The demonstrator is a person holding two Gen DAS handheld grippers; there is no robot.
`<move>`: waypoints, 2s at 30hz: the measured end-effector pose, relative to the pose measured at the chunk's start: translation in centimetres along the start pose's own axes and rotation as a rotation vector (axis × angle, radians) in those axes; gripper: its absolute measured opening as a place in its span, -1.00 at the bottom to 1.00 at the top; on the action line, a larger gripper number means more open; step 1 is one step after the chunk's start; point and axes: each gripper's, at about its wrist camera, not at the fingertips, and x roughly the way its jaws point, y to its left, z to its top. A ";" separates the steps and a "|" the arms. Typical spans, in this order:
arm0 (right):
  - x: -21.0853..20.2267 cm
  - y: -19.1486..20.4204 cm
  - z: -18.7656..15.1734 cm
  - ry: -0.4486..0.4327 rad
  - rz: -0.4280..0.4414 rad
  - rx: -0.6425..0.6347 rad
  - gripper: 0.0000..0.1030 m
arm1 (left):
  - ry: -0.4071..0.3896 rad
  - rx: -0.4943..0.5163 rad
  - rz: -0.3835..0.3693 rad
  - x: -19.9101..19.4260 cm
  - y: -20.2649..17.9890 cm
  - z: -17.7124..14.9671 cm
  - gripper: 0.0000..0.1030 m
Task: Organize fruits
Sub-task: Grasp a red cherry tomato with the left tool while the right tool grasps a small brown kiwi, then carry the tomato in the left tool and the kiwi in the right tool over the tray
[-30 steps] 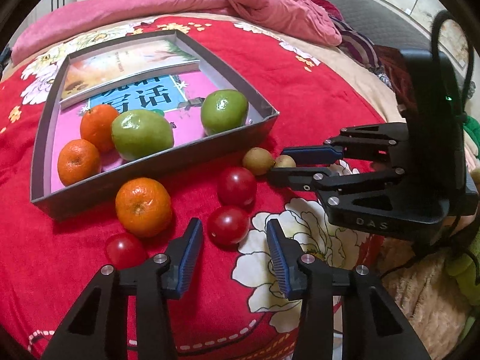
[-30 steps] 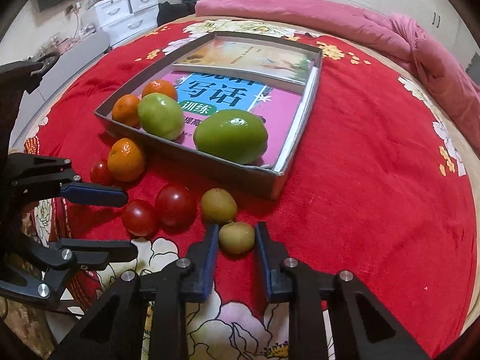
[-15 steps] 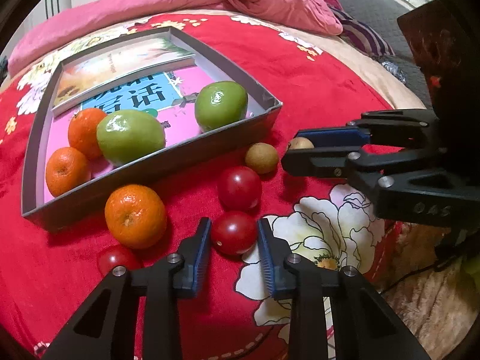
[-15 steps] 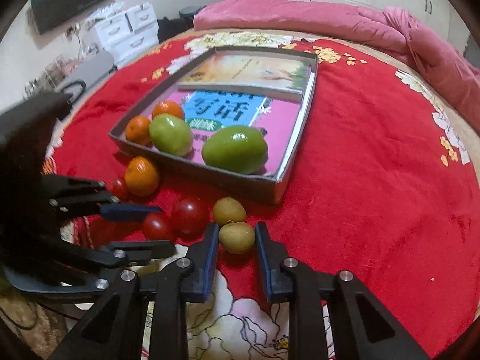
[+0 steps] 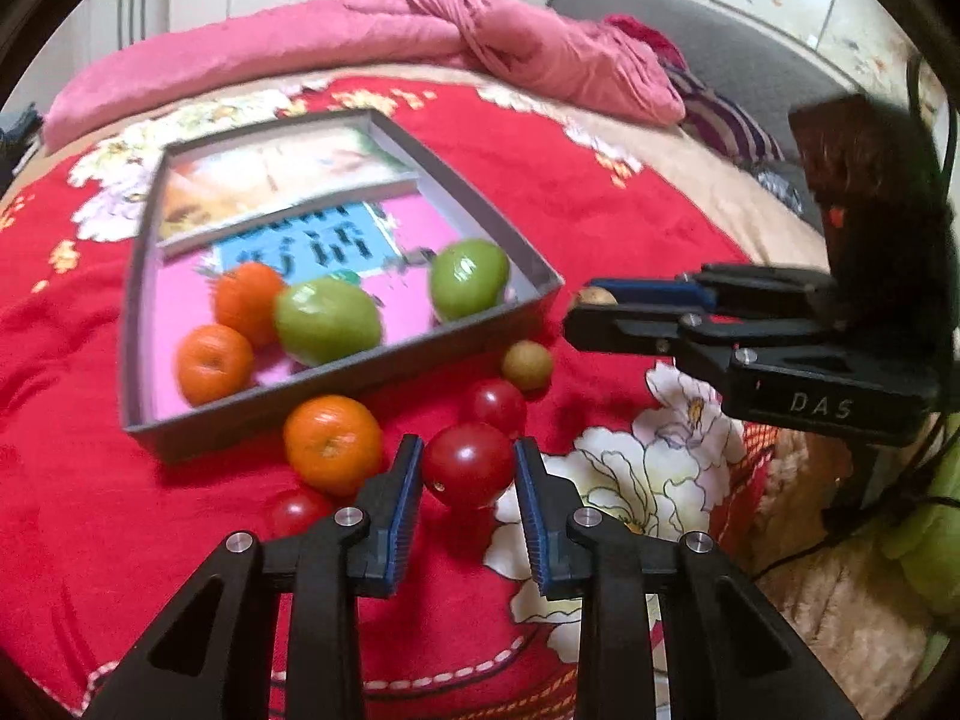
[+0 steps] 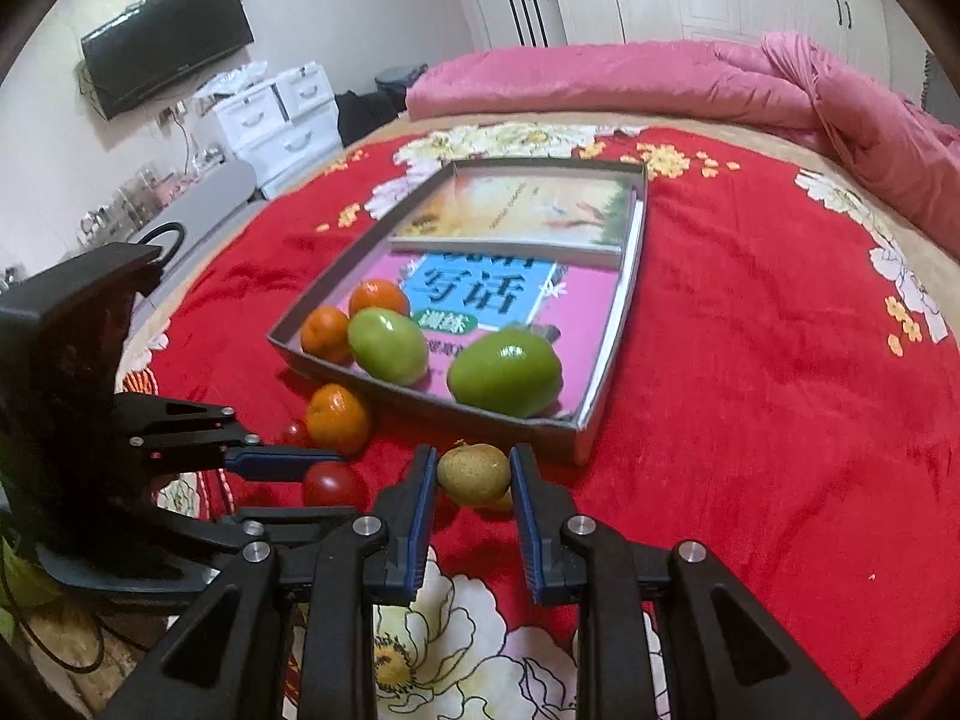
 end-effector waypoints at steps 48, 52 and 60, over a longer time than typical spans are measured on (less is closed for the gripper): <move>0.2 -1.7 1.8 -0.084 -0.056 0.063 -0.51 | -0.091 -0.155 0.273 1.2 11.0 5.4 -0.39; 0.3 -2.1 2.1 -0.093 -0.061 0.076 -0.51 | -0.054 -0.153 0.277 2.1 11.2 5.4 -0.39; 0.7 -2.4 2.8 -0.101 -0.090 0.074 -0.51 | -0.038 -0.125 0.288 2.4 10.9 5.4 -0.39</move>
